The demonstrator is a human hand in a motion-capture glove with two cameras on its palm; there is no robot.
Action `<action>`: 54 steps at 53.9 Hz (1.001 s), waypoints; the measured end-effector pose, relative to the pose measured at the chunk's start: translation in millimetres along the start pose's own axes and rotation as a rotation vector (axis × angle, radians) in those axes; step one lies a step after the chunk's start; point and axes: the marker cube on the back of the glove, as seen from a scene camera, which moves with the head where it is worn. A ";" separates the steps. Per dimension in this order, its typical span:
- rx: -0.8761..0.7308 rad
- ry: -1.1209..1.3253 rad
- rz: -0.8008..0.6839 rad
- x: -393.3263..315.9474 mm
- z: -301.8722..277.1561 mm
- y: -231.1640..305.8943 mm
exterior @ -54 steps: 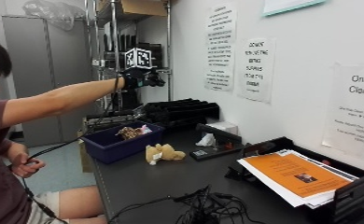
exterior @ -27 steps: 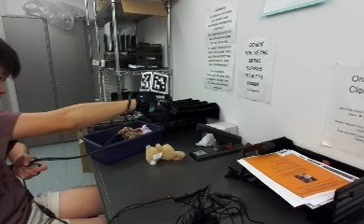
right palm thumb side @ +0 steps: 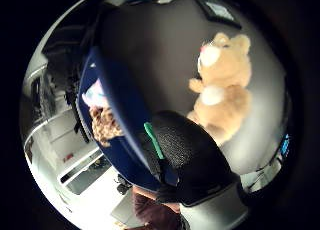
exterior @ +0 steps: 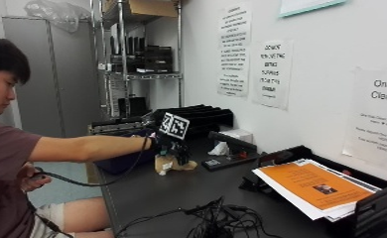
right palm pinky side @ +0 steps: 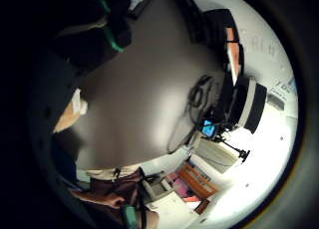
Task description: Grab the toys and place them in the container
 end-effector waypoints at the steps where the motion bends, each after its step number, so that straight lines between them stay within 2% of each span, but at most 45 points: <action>1: -0.021 0.003 0.012 -0.2 8.1 -2.5; 5: -0.108 0.004 0.068 -2.8 41.3 -13.6; 11: 0.051 -0.122 0.190 -19.8 52.4 -32.5; 13: 0.053 -0.106 0.234 -17.3 53.8 -32.3; 16: 0.024 -0.008 0.382 -8.6 56.7 -33.1; 18: 0.023 0.022 0.416 -4.8 56.8 -32.9; 26: 0.135 -0.192 0.178 -21.6 51.8 -33.8; 36: 0.214 -0.248 0.137 -21.9 33.9 -27.1; 46: 0.244 -0.253 0.062 -24.3 -44.3 7.8; 51: 0.269 -0.145 0.180 -10.7 -93.7 38.6; 54: 0.313 -0.163 0.085 -18.5 -121.7 55.1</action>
